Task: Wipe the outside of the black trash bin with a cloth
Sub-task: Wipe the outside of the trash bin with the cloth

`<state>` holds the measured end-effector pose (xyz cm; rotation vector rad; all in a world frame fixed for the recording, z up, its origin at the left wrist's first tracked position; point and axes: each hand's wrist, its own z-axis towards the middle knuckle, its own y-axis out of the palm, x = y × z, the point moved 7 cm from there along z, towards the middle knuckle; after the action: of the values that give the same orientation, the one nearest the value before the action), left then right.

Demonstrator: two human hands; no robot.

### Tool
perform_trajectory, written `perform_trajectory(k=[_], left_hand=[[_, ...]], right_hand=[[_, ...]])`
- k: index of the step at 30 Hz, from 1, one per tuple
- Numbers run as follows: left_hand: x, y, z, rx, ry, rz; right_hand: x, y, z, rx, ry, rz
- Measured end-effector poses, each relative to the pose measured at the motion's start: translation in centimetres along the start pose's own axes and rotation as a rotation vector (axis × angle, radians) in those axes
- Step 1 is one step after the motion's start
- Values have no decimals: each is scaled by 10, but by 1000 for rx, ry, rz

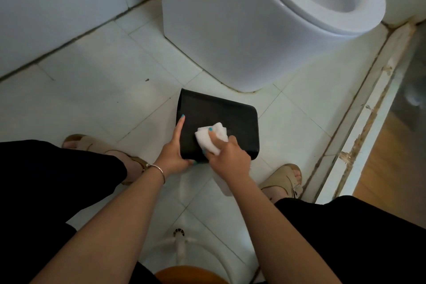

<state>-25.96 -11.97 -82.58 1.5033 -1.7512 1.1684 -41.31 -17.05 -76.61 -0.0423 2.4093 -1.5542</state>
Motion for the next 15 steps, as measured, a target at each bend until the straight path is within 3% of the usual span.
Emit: perform_trajectory(k=[8, 15], left_hand=[[5, 1, -4, -12, 3, 34], [14, -8, 4, 44, 0, 161]], right_hand=[[74, -19, 2, 28, 264, 76], [80, -33, 4, 85, 251, 169]])
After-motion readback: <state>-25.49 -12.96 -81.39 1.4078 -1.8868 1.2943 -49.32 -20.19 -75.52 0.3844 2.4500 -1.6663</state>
